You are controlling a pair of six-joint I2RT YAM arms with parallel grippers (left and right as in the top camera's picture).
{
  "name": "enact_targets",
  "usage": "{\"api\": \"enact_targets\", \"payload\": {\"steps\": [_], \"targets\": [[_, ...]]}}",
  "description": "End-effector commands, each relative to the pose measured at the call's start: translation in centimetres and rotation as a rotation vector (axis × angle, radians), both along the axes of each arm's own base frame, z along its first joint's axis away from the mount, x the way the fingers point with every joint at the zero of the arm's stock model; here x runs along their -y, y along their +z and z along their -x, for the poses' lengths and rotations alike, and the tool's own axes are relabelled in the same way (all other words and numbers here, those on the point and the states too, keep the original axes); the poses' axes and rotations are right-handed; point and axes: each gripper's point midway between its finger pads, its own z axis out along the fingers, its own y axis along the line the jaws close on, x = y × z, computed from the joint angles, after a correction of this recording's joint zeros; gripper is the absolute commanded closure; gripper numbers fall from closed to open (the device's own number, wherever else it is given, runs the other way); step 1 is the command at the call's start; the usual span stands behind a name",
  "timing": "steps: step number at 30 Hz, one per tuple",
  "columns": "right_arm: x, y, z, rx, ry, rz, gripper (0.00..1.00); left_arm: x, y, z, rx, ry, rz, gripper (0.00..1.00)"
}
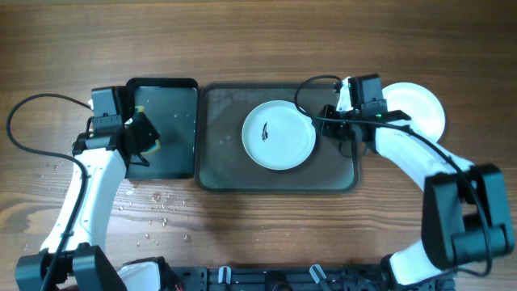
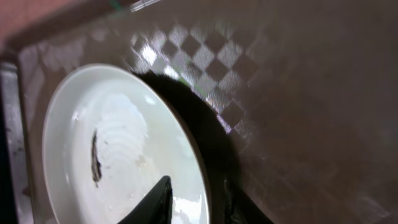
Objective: Clean dirty plates on tray and stack at the side
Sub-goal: 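Dip the sponge into the black tray's water with the left gripper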
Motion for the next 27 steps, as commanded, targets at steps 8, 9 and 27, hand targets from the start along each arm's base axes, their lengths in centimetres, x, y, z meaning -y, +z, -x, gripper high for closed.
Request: {"api": "enact_targets", "payload": {"steps": [8,9,27], "targets": [[-0.8,-1.2,1.0,-0.054,0.043,-0.043,0.89,-0.1,0.5,-0.1,0.018,-0.011,-0.008,0.96],[-0.8,-1.3,1.1,-0.057,0.043,-0.042,0.89,-0.1,0.5,-0.2,0.02,-0.011,-0.009,0.96],[0.2,-3.0,1.8,-0.132,-0.024,-0.001,0.96,0.6,0.9,-1.0,0.05,-0.096,-0.008,0.96]]}}
